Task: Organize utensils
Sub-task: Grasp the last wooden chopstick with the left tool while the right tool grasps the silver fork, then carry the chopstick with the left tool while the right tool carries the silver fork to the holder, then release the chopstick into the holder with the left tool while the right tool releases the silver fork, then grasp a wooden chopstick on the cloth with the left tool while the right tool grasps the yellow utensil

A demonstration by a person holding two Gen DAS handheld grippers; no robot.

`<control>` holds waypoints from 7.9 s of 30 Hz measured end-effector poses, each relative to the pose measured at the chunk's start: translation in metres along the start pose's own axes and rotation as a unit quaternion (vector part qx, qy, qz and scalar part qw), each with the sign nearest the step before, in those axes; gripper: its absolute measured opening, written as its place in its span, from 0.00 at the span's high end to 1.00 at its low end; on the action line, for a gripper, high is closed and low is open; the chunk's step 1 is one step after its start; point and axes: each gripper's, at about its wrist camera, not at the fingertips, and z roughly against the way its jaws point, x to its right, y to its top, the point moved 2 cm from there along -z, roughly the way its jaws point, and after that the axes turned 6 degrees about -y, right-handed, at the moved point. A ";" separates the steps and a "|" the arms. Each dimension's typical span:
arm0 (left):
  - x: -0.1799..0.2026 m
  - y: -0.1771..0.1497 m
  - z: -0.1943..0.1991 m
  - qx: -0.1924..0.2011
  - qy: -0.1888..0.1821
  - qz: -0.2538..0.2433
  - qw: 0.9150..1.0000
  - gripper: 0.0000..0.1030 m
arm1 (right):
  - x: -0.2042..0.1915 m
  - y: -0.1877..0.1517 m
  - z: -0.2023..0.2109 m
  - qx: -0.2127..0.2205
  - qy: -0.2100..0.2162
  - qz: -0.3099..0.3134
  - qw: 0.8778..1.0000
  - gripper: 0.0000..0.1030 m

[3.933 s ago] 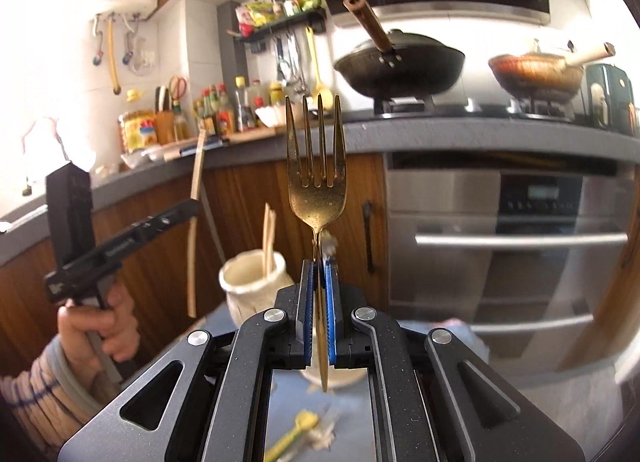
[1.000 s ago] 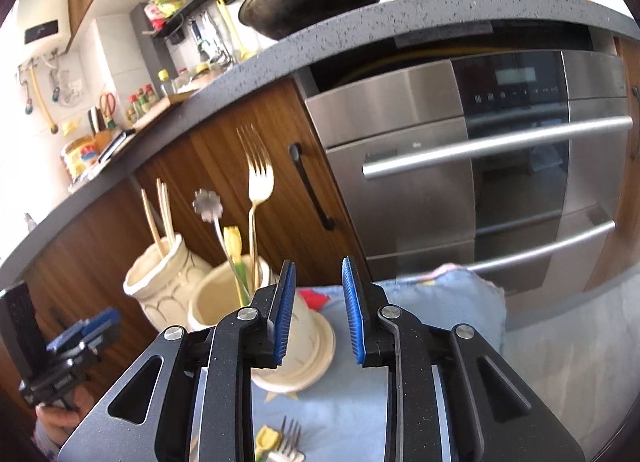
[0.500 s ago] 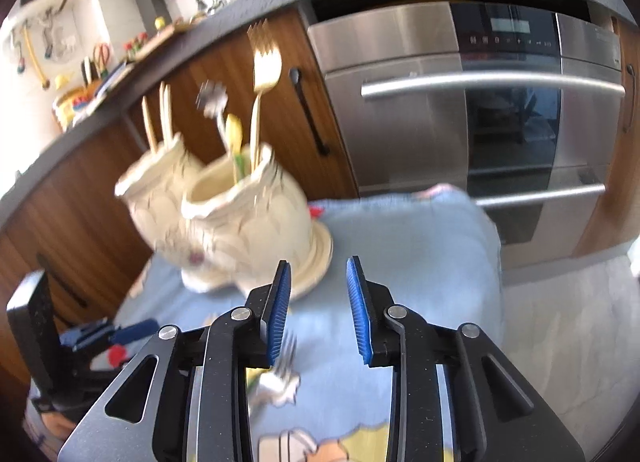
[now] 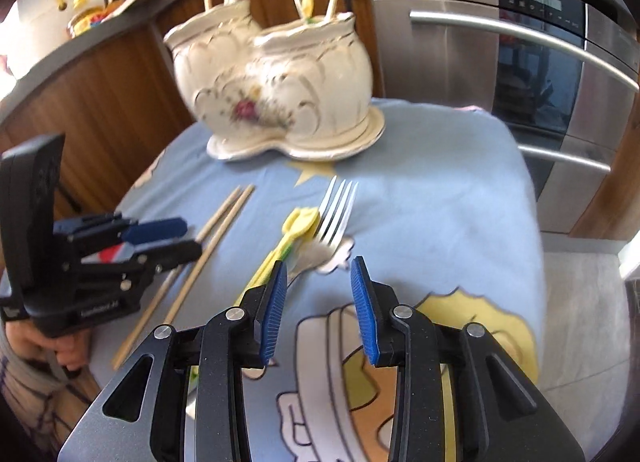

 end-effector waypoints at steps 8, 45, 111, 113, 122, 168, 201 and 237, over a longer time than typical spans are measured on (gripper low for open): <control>0.002 0.003 -0.001 0.000 0.005 -0.004 1.000 0.68 | -0.017 -0.007 -0.008 -0.017 -0.002 0.012 1.000 0.66; -0.028 0.014 0.011 -0.190 -0.012 -0.102 0.977 0.87 | -0.010 0.030 -0.028 -0.274 0.009 0.194 0.942 0.85; -0.035 0.064 0.123 0.173 -0.052 0.010 0.984 0.94 | 0.021 0.056 0.072 0.037 0.039 0.100 0.993 0.94; -0.037 0.068 0.122 0.187 -0.050 0.015 0.981 0.94 | 0.020 0.062 0.078 0.056 0.043 0.093 0.993 0.94; -0.040 0.096 0.128 0.275 -0.038 0.042 0.960 0.94 | 0.012 0.096 0.094 0.140 0.069 0.053 0.986 0.94; -0.052 0.148 0.061 0.293 0.066 0.056 0.952 0.94 | -0.017 0.156 0.003 0.151 0.016 0.055 0.987 0.94; -0.042 0.132 0.092 0.305 0.080 0.026 0.949 0.46 | -0.004 0.145 0.002 0.164 0.015 0.032 0.986 0.82; -0.004 0.033 0.024 0.074 0.039 0.018 0.996 0.41 | 0.001 0.041 -0.005 0.043 0.031 0.013 0.999 0.56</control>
